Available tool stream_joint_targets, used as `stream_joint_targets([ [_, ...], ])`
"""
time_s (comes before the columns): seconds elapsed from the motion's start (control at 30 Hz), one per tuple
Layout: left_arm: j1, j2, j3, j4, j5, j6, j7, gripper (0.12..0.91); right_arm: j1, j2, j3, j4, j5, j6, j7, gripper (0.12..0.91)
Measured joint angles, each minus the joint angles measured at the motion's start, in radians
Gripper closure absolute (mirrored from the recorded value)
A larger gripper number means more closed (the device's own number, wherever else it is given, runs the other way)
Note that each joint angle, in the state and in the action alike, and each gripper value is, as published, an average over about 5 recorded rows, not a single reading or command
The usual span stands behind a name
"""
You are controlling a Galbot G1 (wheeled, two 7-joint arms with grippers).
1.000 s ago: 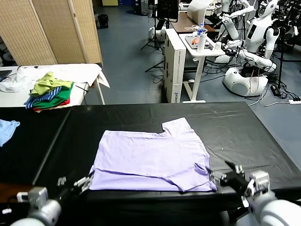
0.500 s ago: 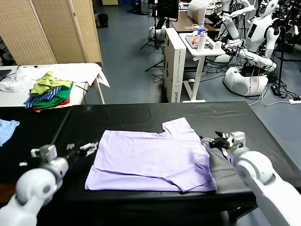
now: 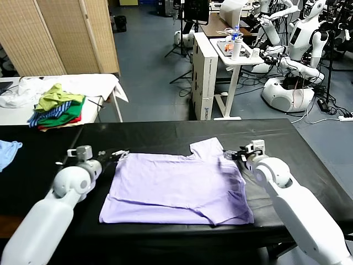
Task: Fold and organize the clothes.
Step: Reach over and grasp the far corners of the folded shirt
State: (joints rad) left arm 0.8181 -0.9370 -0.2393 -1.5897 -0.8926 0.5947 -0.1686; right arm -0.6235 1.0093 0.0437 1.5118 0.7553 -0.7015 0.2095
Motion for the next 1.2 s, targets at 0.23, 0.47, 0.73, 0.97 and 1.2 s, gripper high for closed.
stream_joint_targets([
  [0.23, -0.016, -0.013, 0.022, 0.042, 0.017, 0.008, -0.002, 0.123, 0.006, 0.012, -0.012, -0.025, -0.005, -0.001, -0.005, 0.118],
  [0.47, -0.011, -0.025, 0.023, 0.060, 0.024, 0.006, 0.000, 0.162, 0.015, 0.035, -0.020, -0.058, -0.015, -0.002, -0.016, 0.200],
  [0.73, -0.007, -0.024, 0.024, 0.063, 0.031, 0.003, 0.006, 0.277, 0.017, 0.046, -0.022, -0.072, -0.019, -0.002, -0.020, 0.337],
  [0.97, 0.003, -0.026, 0.028, 0.051, 0.040, 0.003, 0.033, 0.518, 0.013, 0.049, -0.020, -0.075, -0.020, -0.003, -0.022, 0.409],
  [1.2, -0.001, -0.031, 0.034, 0.060, 0.054, -0.003, 0.039, 0.723, 0.006, 0.056, -0.017, -0.081, -0.031, 0.001, -0.029, 0.657],
])
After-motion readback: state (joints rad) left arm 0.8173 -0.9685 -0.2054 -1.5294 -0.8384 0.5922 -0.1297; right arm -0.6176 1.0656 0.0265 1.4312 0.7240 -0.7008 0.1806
